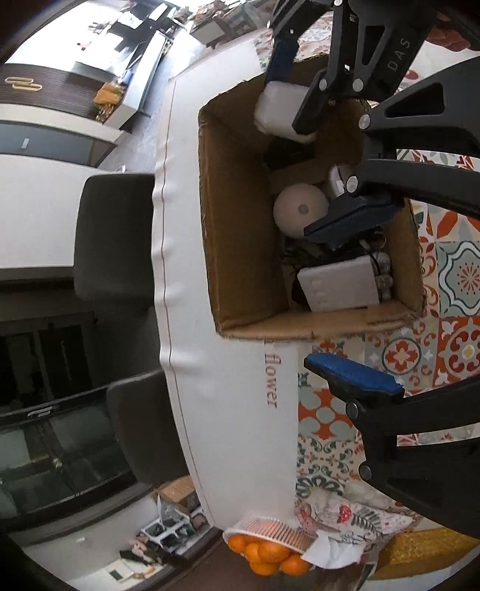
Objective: Organize rigid objects
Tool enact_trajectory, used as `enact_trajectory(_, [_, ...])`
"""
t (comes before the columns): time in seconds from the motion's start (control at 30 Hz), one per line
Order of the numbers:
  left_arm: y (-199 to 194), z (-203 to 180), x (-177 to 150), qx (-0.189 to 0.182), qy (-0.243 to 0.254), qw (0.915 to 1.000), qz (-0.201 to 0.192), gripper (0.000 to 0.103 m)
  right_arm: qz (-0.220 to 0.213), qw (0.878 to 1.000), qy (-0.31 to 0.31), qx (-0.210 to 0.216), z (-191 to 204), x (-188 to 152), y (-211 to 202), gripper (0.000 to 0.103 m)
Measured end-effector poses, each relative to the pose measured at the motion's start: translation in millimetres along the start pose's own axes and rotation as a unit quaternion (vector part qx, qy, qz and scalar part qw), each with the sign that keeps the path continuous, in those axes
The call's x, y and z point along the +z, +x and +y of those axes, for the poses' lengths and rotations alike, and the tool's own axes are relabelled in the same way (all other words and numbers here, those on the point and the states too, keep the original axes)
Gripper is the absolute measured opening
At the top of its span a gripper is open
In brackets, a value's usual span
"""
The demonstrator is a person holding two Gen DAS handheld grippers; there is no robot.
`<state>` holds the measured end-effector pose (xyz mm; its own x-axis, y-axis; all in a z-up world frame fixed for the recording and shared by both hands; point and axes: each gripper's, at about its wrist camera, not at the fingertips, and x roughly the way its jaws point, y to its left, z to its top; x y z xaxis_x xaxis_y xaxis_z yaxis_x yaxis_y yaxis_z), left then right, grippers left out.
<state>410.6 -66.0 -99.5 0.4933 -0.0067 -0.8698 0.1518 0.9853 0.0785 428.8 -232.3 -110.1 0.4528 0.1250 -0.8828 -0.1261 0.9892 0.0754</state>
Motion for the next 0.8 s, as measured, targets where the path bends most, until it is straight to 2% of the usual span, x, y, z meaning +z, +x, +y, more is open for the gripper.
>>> enact_trajectory(0.07, [-7, 2, -3, 0.007, -0.002, 1.0, -0.006, 0.069, -0.011, 1.0, 0.006, -0.013, 1, -2, -8, 0.07])
enact_trajectory(0.23, [-34, 8, -15, 0.007, -0.019, 0.9992, -0.035, 0.076, -0.04, 0.998, 0.034, -0.04, 1, -11, -38, 0.076])
enact_trajectory(0.33, [-57, 9, -25, 0.014, -0.02, 0.9978, -0.061, 0.081, -0.061, 0.996, 0.048, -0.047, 3, -21, -62, 0.078])
enact_trajectory(0.57, [-119, 9, -52, 0.021, -0.021, 0.9909, -0.131, 0.1, -0.127, 0.988, 0.052, -0.067, 16, -50, -125, 0.085])
enact_trajectory(0.8, [-170, 8, -81, 0.025, -0.02, 0.9827, -0.183, 0.103, -0.185, 0.978, 0.041, -0.088, 32, -83, -181, 0.095])
